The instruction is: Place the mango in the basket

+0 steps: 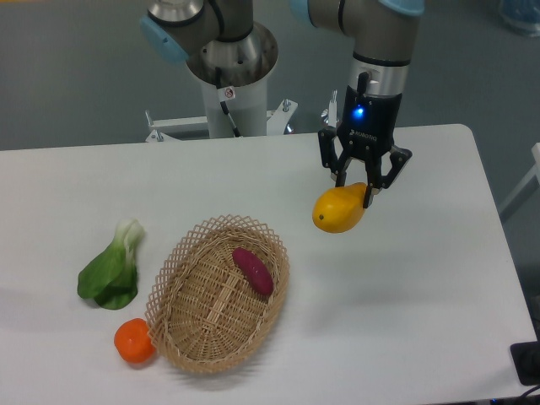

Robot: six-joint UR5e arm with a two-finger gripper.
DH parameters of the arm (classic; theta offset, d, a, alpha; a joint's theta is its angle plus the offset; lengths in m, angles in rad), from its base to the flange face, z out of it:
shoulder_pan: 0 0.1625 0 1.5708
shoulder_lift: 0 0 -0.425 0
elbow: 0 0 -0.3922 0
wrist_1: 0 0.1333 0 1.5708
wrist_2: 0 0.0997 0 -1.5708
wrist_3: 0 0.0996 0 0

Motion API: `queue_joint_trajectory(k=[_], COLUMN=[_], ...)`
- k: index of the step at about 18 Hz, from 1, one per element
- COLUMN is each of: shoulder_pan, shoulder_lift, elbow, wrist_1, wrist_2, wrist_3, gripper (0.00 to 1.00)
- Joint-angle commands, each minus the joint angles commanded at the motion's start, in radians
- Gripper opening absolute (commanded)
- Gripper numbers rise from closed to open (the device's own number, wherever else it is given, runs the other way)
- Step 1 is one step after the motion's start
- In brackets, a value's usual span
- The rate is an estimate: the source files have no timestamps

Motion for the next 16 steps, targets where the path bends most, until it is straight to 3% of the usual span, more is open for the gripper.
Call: queue_joint_trajectory(k=[12, 16], shoulder_pan=[-0.006, -0.035], shoulder_lift=[-0.008, -0.025], elbow=[-0.006, 0.003], wrist_1=[0.000, 0.006], wrist_2=[0.003, 0.008], wrist_3=[-0.006, -0.112], gripper=[0.49, 0.49])
